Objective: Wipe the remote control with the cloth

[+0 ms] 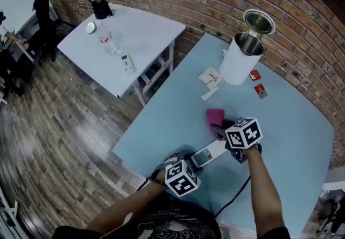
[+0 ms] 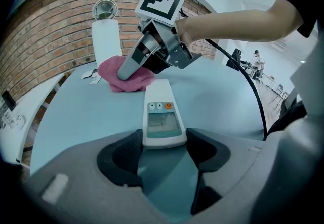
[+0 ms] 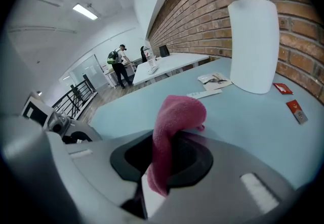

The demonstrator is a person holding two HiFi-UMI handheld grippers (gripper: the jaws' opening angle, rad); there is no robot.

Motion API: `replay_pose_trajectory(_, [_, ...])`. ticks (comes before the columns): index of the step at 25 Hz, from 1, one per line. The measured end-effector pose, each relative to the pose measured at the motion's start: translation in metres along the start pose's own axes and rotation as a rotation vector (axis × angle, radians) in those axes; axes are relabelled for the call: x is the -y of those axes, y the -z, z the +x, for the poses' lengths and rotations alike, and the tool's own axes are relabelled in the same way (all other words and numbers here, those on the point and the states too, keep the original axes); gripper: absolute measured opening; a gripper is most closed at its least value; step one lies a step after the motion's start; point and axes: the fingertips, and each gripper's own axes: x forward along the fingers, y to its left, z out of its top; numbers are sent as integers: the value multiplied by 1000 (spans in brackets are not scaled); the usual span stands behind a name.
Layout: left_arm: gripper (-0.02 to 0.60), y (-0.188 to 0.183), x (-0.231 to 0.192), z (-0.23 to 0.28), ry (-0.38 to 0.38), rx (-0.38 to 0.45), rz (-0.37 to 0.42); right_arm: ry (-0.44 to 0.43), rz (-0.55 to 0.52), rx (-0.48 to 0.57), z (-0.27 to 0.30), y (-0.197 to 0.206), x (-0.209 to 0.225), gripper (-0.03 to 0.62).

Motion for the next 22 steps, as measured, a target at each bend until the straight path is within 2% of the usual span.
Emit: replay_pose_trajectory(22, [284,1,0,1,-3,-3,-2,-189,-101,-75,26,-3,-81,66])
